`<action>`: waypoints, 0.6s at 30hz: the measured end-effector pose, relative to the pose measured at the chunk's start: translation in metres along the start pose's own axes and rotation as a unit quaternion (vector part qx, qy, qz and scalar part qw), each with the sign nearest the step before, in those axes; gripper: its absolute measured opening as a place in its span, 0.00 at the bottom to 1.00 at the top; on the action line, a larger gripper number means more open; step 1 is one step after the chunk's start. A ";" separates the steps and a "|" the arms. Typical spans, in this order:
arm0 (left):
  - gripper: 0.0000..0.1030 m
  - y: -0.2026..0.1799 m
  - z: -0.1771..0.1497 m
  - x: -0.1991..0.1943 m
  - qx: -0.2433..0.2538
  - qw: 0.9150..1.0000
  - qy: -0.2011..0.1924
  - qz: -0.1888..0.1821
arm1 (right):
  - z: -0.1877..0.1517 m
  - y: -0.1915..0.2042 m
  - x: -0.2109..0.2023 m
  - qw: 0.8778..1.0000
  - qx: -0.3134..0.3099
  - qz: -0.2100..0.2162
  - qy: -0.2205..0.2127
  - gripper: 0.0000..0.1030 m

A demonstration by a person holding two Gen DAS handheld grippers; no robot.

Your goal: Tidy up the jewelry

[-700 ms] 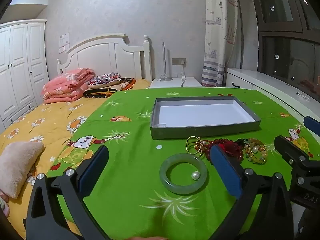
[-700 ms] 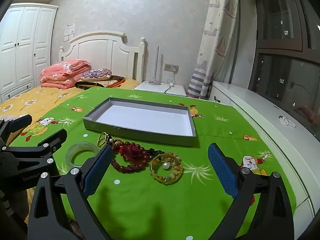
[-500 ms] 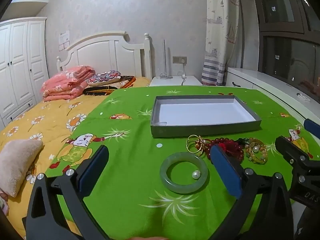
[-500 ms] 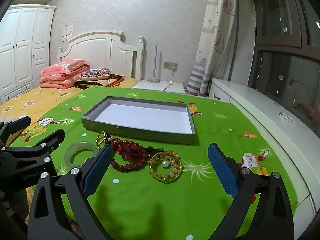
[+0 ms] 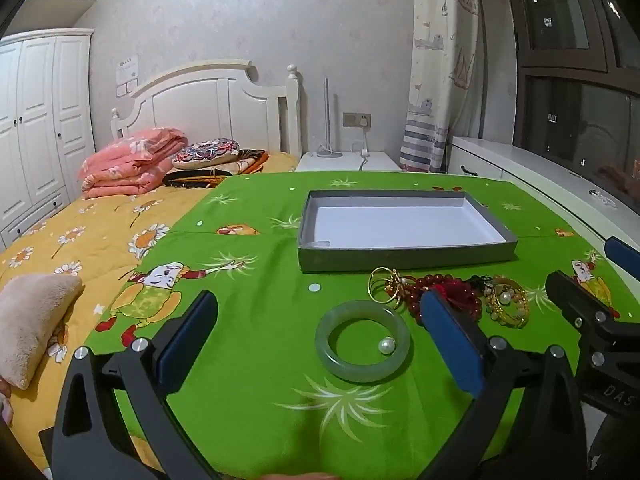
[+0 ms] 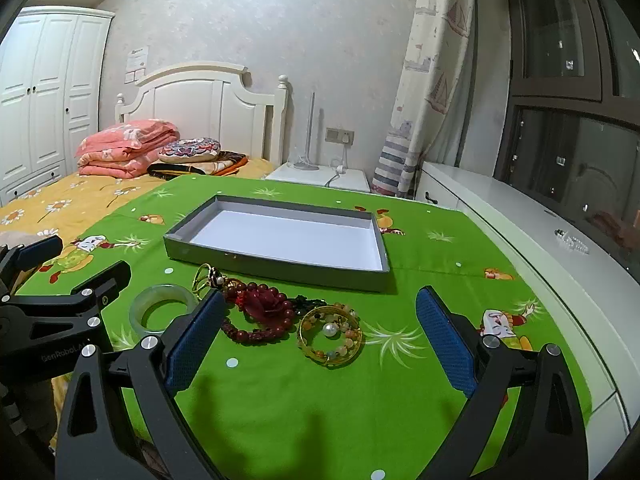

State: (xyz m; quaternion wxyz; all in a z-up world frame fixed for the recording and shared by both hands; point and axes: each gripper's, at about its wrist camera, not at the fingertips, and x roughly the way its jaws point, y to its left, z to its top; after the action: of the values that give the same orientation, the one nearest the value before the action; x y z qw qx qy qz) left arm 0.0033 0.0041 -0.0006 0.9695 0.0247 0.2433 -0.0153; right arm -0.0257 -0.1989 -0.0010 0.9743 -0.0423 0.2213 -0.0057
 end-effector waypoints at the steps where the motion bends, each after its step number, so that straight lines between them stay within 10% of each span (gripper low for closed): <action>1: 0.96 0.000 0.000 -0.001 0.000 1.000 -0.001 0.000 | 0.001 0.001 -0.001 1.000 -0.002 0.000 0.000 0.87; 18: 0.96 0.000 -0.007 -0.003 -0.002 1.000 0.004 -0.005 | 0.002 0.001 -0.006 1.000 -0.006 -0.002 -0.006 0.87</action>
State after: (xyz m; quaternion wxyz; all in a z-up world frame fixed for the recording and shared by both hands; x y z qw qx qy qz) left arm -0.0025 0.0049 -0.0053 0.9686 0.0220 0.2469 -0.0199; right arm -0.0307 -0.1974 0.0033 0.9752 -0.0482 0.2159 -0.0065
